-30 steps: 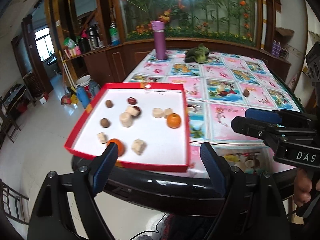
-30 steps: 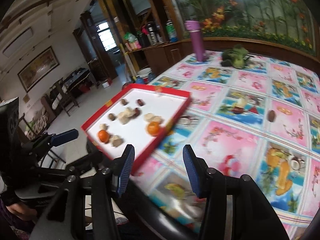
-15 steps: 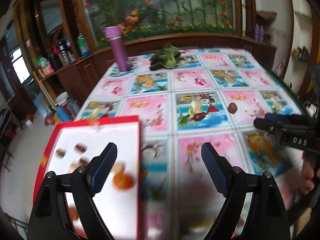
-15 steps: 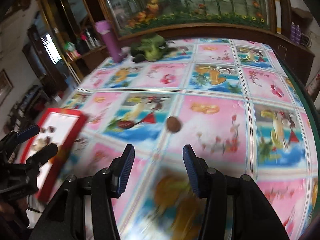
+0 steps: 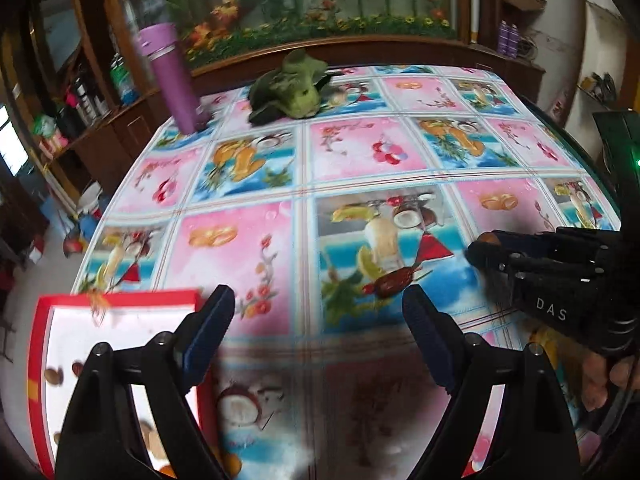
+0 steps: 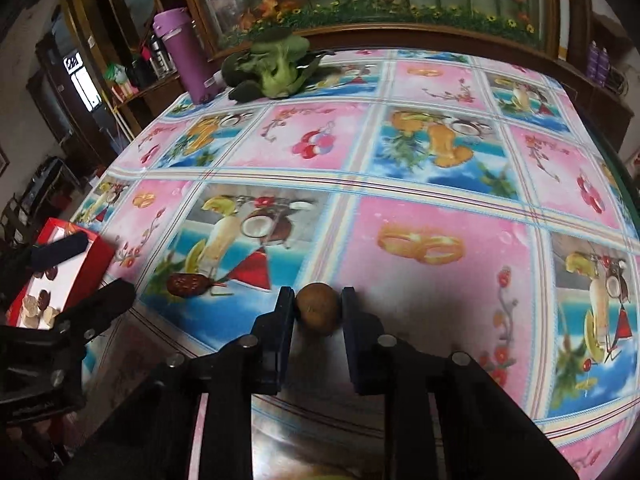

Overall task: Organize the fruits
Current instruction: 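Grasp a brown ball with the right gripper while the left grasps a red date, then carry the date and ball over the white tray and open both grippers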

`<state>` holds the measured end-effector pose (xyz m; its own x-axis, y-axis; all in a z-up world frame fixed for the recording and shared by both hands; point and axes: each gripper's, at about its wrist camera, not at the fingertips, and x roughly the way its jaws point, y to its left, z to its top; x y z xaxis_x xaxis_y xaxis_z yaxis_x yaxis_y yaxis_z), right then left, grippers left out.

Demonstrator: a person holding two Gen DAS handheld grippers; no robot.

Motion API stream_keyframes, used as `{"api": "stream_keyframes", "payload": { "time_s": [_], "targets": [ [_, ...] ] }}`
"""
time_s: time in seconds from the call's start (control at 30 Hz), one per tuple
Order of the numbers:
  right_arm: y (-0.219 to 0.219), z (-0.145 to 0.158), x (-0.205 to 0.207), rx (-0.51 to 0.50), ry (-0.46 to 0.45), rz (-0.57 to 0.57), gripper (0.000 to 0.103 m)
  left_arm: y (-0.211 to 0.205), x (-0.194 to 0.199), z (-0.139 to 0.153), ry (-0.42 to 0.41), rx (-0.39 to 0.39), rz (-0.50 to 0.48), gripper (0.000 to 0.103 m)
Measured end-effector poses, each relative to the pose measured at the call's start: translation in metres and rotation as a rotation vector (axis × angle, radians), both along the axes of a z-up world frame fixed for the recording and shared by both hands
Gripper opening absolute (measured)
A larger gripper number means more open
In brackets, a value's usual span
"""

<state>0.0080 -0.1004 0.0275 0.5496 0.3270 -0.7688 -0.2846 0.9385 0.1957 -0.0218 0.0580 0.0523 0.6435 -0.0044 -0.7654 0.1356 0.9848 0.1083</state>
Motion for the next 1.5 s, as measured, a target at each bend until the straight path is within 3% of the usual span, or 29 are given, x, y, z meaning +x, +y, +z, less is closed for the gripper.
{"api": "stream_keyframes", "payload": {
  "time_s": [0.07, 0.2, 0.27, 0.5, 0.63, 0.9, 1.13, 1.37, 1.5],
  "targets": [
    [-0.005, 0.001, 0.003, 0.027, 0.017, -0.003, 0.022, -0.006, 0.006, -0.002, 0.014, -0.007, -0.031, 0.074],
    [-0.007, 0.008, 0.001, 0.059, 0.016, -0.002, 0.022, -0.023, 0.014, -0.012, 0.062, -0.009, -0.116, 0.065],
    [-0.008, 0.008, 0.001, 0.064, 0.019, -0.007, 0.022, -0.029, 0.021, -0.019, 0.091, -0.010, -0.144, 0.055],
    [-0.007, 0.005, 0.004, 0.077, 0.045, -0.008, 0.022, -0.030, 0.039, -0.036, 0.162, -0.071, -0.158, 0.038],
    [-0.007, 0.004, 0.004, 0.080, 0.041, -0.012, 0.022, -0.032, 0.037, -0.036, 0.163, -0.094, -0.175, 0.028],
    [-0.010, 0.010, -0.002, 0.135, 0.016, -0.014, 0.022, -0.026, 0.024, -0.032, 0.158, -0.166, -0.148, 0.026],
    [0.015, 0.031, -0.036, 0.231, -0.016, 0.048, 0.022, 0.001, -0.034, 0.013, 0.041, -0.203, -0.090, 0.027],
    [0.088, 0.068, -0.089, 0.234, -0.086, 0.200, 0.022, 0.059, -0.118, 0.057, -0.107, -0.247, -0.005, 0.027],
    [0.134, 0.084, -0.116, 0.224, -0.111, 0.300, 0.022, 0.104, -0.156, 0.073, -0.178, -0.230, 0.080, 0.027]
  ]
}}
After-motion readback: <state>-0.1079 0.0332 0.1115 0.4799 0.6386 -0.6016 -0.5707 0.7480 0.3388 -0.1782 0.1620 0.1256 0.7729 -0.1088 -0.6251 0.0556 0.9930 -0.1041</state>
